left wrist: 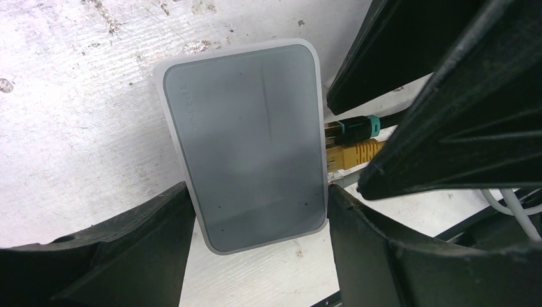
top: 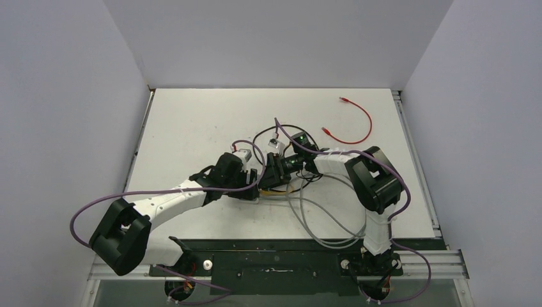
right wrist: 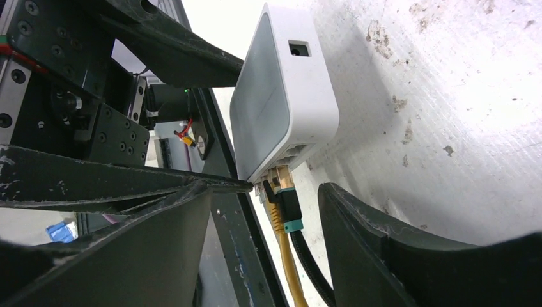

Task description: Pull the plug from the switch port

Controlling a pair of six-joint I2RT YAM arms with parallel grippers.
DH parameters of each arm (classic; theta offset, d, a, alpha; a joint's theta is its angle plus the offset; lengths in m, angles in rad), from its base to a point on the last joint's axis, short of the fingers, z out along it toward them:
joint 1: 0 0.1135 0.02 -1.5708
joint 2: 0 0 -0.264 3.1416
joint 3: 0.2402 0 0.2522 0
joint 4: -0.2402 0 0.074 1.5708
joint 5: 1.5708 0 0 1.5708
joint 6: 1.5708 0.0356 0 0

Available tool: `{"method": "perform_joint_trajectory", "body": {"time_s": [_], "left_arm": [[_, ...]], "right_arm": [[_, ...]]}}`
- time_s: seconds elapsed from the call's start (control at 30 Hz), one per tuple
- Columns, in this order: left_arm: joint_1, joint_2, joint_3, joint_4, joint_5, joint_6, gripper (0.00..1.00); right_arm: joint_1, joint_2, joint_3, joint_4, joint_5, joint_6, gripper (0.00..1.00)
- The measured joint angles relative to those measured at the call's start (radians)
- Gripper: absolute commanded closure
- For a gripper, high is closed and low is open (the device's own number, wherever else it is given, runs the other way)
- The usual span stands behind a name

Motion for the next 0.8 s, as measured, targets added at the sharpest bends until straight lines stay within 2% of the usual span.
{"method": "perform_joint_trajectory", "body": {"time_s": [0.07, 0.13, 0.3, 0.53, 0.63, 0.7, 0.77, 0.8], "left_arm": [[0.000, -0.002, -0.004, 0.000, 0.000, 0.000, 0.63], [0.000, -0.003, -0.009, 0.000, -0.001, -0.001, 0.63], [0.000, -0.005, -0.015, -0.001, -0.001, -0.001, 0.63], [0.000, -0.016, -0.022, 0.000, -0.001, -0.004, 0.63], [0.000, -0.020, -0.025, 0.000, -0.001, -0.004, 0.63], [0.000, -0.025, -0.027, 0.000, -0.002, -0.005, 0.63], [0.000, -0.027, -0.028, -0.001, -0.002, -0.005, 0.63], [0.000, -0.027, -0.028, 0.000, -0.002, -0.005, 0.63]], "right_arm": [[0.001, 0.000, -0.007, 0.013, -0.010, 0.004, 0.30], [0.001, 0.000, -0.012, 0.026, -0.018, 0.008, 0.32], [0.001, 0.000, -0.032, 0.057, -0.034, 0.018, 0.48], [0.001, 0.000, -0.053, 0.097, -0.047, 0.045, 0.61], [0.000, 0.000, -0.053, 0.098, -0.045, 0.049, 0.62], [0.000, 0.000, -0.053, 0.098, -0.045, 0.049, 0.68], [0.000, 0.000, -0.053, 0.098, -0.042, 0.049, 0.67], [0.000, 0.000, -0.053, 0.097, -0.038, 0.049, 0.62]]}}
